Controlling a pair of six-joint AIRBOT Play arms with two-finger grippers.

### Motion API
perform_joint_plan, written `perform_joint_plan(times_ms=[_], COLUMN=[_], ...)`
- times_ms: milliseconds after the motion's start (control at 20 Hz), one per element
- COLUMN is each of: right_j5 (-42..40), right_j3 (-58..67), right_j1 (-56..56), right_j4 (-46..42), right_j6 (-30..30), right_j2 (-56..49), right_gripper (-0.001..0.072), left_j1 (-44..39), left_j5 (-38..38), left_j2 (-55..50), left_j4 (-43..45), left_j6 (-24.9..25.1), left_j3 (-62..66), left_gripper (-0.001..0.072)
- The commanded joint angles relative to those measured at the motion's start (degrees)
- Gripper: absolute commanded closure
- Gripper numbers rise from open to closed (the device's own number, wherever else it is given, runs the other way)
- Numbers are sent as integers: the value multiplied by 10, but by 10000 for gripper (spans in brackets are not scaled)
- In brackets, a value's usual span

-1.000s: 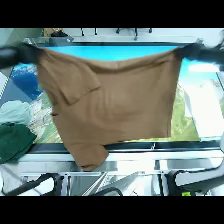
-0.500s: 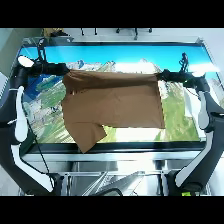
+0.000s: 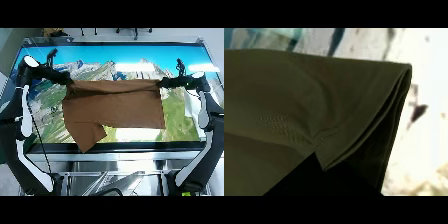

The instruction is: Fold the shirts.

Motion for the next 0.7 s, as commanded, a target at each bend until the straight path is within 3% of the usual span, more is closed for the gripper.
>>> perform_joint_plan(times_ms=[0,250,300,350,400,450,650], right_j5=[28,28,28,29,33,36,98], right_j3=[-20,-21,-20,-20,-18,-17,-18], right_j1=[0,2,2,2,2,0,-42], right_j4=[-43,-42,-35,-17,-5,-2,-7], right_j6=[14,15,28,42,51,59,95], right_j2=[3,3,3,5,9,21,96], right_gripper=[690,684,609,416,365,365,347], left_j1=[-7,2,-2,-9,-14,-16,0], left_j5=[-16,14,13,4,-10,-26,-149], left_j2=[-2,-2,-2,-2,-2,-2,5], left_j4=[107,115,115,115,117,117,116], left_j6=[-29,-34,-34,-33,-33,-37,-92], left_j3=[-50,-86,-78,-64,-47,-27,61], left_gripper=[692,690,687,589,183,12,12])
